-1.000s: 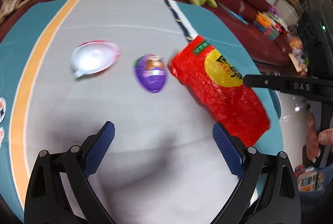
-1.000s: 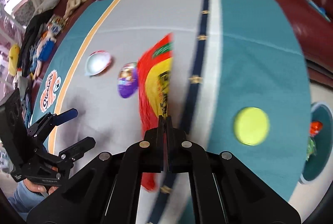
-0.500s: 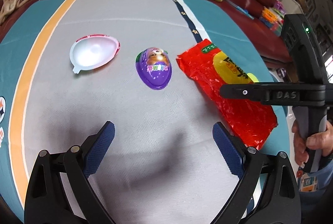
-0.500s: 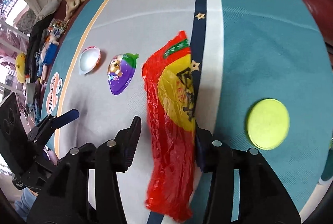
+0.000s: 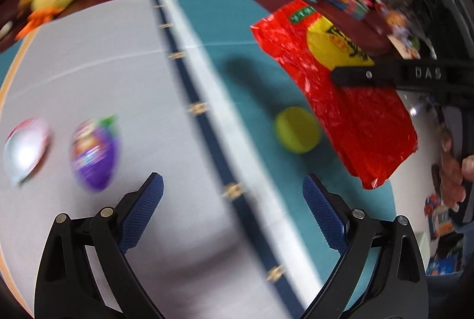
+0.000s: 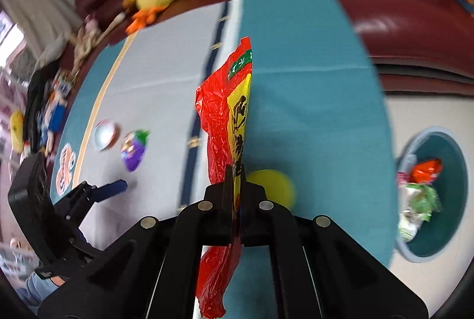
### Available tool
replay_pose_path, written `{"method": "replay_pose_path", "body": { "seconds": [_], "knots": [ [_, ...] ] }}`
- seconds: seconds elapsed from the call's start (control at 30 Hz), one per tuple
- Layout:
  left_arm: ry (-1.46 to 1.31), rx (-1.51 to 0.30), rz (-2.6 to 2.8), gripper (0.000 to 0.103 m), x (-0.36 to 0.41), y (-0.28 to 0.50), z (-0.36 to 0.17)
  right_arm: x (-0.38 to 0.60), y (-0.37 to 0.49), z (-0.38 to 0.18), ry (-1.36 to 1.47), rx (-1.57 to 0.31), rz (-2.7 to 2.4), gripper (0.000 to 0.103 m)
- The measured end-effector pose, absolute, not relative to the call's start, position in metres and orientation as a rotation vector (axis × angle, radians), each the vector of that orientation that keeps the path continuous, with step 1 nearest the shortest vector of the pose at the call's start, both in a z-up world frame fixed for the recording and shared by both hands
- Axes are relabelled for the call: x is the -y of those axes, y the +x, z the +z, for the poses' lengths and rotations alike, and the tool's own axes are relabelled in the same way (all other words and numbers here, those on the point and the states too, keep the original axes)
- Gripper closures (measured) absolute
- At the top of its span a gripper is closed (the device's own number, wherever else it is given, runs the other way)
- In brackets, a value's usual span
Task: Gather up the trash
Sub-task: 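Grasp yellow-green round lid with left tool while right tool lifts red snack bag, then carry yellow lid in left tool and red bag in right tool over bin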
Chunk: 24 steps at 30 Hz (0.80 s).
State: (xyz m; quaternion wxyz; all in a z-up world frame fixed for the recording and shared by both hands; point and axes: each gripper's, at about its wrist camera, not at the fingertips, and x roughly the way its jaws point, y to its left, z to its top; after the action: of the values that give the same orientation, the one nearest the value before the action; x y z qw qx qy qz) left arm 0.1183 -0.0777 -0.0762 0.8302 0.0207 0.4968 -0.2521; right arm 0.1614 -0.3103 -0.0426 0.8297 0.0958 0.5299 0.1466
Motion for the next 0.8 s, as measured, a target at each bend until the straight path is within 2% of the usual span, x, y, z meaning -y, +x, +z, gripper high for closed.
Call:
{"method": "replay_pose_path", "body": {
  "seconds": [0.27, 0.37, 0.4, 0.43, 0.5, 0.8],
  "knots": [
    [0.201, -1.068, -0.614, 0.008, 0.164, 0.134, -0.091, 0.394, 0.149, -0.045, 0.294, -1.104, 0.249, 0.100],
    [0.256, -1.081, -0.600, 0.024, 0.184, 0.138, -0.102, 0.431, 0.141, -0.047, 0.339, -1.087, 0.222, 0.100],
    [0.258, -1.090, -0.598, 0.035, 0.186, 0.139, -0.105, 0.442, 0.138, -0.048, 0.356, -1.080, 0.211, 0.100],
    [0.267, -1.092, -0.587, 0.040, 0.190, 0.141, -0.109, 0.457, 0.134, -0.049, 0.374, -1.074, 0.196, 0.100],
    [0.297, -1.064, -0.561, 0.048, 0.195, 0.142, -0.109, 0.478, 0.129, -0.052, 0.401, -1.064, 0.171, 0.100],
    [0.289, -1.020, -0.582, 0.048, 0.224, 0.142, -0.086, 0.555, 0.106, -0.070, 0.509, -1.032, 0.088, 0.100]
  ]
}}
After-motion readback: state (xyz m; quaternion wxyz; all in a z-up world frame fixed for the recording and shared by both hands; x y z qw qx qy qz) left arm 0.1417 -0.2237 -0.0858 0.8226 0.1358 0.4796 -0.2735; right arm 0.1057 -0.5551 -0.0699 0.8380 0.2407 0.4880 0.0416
